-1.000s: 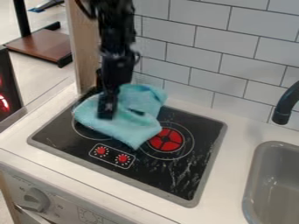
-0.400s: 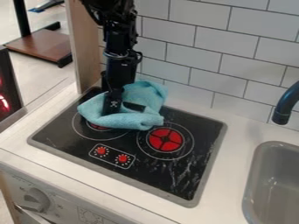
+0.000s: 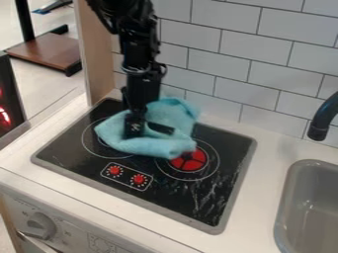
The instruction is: Move the clothe to the bottom rigth
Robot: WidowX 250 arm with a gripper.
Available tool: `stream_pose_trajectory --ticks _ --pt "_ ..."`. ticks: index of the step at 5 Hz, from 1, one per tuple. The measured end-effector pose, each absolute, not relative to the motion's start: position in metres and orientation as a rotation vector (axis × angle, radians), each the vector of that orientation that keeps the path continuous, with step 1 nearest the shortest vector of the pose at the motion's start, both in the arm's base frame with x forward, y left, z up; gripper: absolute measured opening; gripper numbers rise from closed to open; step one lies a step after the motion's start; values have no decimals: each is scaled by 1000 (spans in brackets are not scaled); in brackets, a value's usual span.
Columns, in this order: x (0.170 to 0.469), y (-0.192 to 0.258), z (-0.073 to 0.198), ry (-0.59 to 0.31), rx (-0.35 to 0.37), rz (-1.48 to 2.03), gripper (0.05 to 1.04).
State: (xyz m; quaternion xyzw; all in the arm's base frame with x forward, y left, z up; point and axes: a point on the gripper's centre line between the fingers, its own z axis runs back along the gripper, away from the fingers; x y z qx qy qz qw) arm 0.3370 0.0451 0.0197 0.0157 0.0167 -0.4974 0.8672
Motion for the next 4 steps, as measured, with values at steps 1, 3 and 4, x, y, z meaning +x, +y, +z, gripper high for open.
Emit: stream_pose_trajectory --ticks 1,3,4 --pt "325 21 19 31 33 -1100 999" --pt "283 -21 12 37 44 -1255 999" --pt "261 -34 11 47 41 -1327 999"
